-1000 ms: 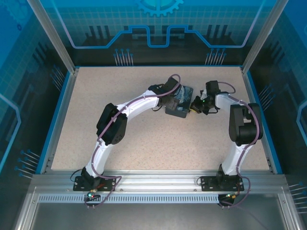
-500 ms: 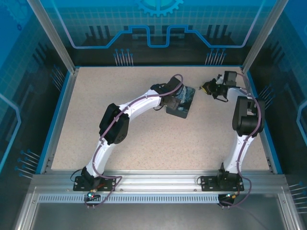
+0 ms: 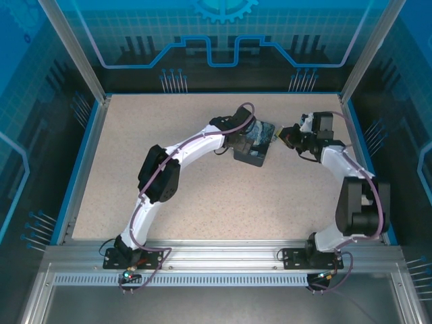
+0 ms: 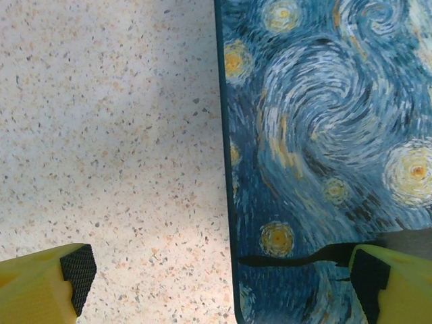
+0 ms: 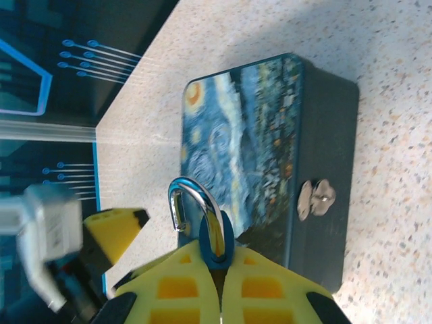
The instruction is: Unlock a padlock with a key
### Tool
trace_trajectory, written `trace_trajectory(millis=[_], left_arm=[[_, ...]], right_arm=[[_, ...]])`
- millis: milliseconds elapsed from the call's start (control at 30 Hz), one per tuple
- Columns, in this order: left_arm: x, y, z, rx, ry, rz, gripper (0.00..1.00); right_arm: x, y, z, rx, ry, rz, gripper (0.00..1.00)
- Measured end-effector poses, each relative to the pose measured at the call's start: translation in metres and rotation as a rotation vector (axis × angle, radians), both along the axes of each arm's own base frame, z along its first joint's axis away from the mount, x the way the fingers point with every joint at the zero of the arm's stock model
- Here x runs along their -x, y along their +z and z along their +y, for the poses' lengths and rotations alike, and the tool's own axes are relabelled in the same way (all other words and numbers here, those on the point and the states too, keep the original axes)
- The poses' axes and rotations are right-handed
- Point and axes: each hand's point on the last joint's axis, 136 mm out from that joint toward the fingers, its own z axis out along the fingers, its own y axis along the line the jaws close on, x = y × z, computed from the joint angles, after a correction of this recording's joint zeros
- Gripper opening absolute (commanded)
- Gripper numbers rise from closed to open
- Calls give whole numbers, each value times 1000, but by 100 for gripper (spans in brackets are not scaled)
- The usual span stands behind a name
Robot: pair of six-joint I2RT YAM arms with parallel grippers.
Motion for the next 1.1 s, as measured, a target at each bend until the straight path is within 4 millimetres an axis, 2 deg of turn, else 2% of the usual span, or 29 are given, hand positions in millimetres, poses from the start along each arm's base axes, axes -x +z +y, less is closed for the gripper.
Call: trace_trajectory(millis=[67,133,233,367,467,533,567,633,733,767,833,900,1100], left_arm=[[2,1,7,1,13,8,99],[5,2,19,-7,31,21,99],[9,10,46,-10,81,37,99],[7,41,83,29,165,6,99],[10,71,111,75,229,-34,99],[15,84,126,96,263,-55,99],[19,89,134,104,279,-60,99],[28,93,145,114,302,-61,99],[42,89,157,123,326,-41,99],[48,86,162,125,336,-32,99],[58,80,171,128,351,-17,99],[68,75,183,140,378,-7,99],[87,75,225,186,476,-71,99]], right_arm=[[11,12,11,10,35,-29,0],[24,18,30,21,93,-42,0],[54,15,75,27,226,-38,0],[109,-19,138,36,422,43,0],[145,-51,174,43,529,132,0],[161,-73,192,54,576,185,0],[166,-85,199,60,593,214,8],[172,-103,206,68,602,264,43],[170,-117,201,92,580,296,95],[167,-117,197,99,567,293,100],[159,-113,186,106,534,284,100],[146,-100,166,113,481,256,100],[103,-34,81,200,255,97,100]])
